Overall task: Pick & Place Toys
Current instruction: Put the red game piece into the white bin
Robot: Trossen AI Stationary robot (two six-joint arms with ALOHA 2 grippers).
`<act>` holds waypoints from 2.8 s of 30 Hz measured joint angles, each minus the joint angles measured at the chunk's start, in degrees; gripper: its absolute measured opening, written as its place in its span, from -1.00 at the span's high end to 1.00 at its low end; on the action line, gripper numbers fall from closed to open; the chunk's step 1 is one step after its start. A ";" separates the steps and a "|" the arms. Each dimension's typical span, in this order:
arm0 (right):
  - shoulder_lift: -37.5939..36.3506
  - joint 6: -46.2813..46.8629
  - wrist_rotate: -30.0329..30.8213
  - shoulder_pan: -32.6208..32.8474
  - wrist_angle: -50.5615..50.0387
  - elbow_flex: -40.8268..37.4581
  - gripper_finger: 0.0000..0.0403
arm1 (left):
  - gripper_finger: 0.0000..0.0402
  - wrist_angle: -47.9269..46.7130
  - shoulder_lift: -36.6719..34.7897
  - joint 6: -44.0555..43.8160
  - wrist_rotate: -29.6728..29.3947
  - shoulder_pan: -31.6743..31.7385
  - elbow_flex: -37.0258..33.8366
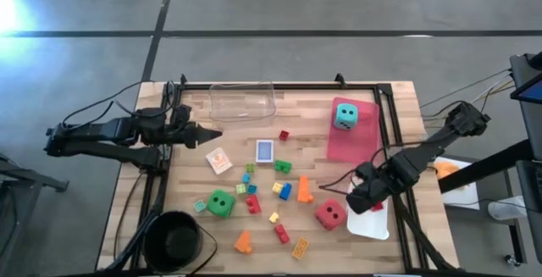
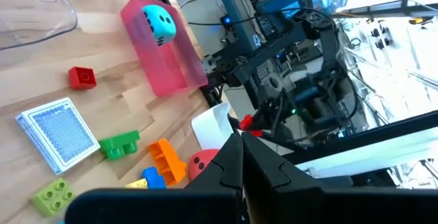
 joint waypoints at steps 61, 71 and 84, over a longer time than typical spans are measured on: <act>-0.22 4.83 3.95 4.48 29.30 -24.58 0.73 | 0.99 -1.21 0.00 0.00 -1.55 -0.03 0.00; -0.23 6.76 3.96 4.48 29.82 -24.58 0.06 | 0.99 -1.19 0.00 -0.46 -2.14 -0.02 0.00; -4.11 8.34 4.53 4.48 31.03 -24.56 -0.24 | 0.99 -1.19 0.04 -1.90 -2.14 -0.02 0.00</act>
